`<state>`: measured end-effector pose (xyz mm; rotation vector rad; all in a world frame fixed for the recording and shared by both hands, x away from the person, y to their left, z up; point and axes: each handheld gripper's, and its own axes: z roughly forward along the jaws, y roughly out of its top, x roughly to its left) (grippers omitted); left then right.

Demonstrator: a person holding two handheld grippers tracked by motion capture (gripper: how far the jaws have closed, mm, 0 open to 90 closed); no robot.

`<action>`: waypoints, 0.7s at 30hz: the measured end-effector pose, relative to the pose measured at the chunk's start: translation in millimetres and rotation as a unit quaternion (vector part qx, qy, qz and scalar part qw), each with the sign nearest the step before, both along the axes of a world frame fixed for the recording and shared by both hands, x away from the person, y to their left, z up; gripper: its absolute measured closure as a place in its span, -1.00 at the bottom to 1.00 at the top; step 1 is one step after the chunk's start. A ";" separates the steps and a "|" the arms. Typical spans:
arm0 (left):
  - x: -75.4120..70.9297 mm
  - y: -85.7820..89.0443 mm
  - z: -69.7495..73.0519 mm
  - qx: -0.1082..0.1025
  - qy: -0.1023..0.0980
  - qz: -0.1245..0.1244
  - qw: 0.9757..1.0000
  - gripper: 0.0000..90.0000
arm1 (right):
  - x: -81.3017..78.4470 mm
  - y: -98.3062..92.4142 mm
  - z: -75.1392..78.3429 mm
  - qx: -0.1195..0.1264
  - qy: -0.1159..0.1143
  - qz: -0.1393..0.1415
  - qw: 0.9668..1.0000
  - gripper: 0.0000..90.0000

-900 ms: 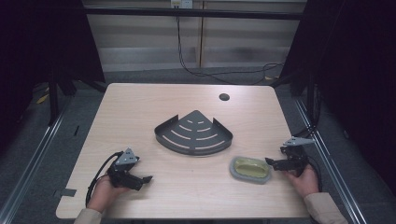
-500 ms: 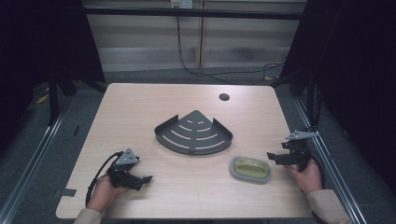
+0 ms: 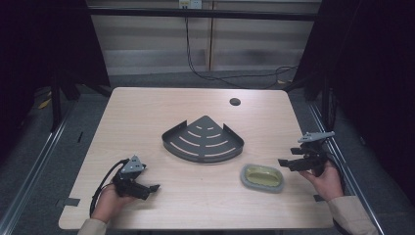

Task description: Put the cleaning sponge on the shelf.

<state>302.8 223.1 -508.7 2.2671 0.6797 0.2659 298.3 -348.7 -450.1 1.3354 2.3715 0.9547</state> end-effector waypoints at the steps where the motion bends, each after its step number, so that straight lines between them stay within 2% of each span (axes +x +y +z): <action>1: 0.0 0.0 0.0 0.000 0.000 0.000 1.000 -0.86 | -1.2 4.4 5.7 -0.003 0.002 0.014 1.000 -0.45; 7: 0.0 0.0 0.0 0.000 0.000 0.000 1.000 -0.86 | -3.6 13.2 16.5 -0.005 0.007 0.044 0.999 -0.41; 10: 0.0 0.0 0.0 0.000 0.000 0.000 1.000 -0.86 | -5.1 20.8 22.2 -0.017 0.011 0.070 0.997 -0.38; 11: 0.0 0.0 0.0 0.000 0.000 0.000 1.000 -0.86 | -5.1 20.8 22.2 -0.017 0.011 0.070 0.997 -0.38; 12: 0.0 0.0 0.0 0.000 0.000 0.000 1.000 -0.86 | -6.2 25.1 24.6 -0.020 0.016 0.082 0.996 -0.36; 14: 0.0 0.0 0.0 0.000 0.000 0.000 1.000 -0.86 | -6.5 26.6 25.4 -0.024 0.017 0.086 0.996 -0.36; 15: 0.0 0.0 0.0 0.000 0.000 0.000 1.000 -0.86 | -7.8 31.0 27.8 -0.036 0.022 0.096 0.994 -0.36; 18: 0.0 0.0 0.0 0.000 0.000 0.000 1.000 -0.86 | -8.5 35.1 30.4 -0.046 0.025 0.109 0.993 -0.36; 21: 0.0 0.0 0.0 0.000 0.000 0.000 1.000 -0.86 | -8.8 38.0 33.4 -0.050 0.024 0.122 0.991 -0.35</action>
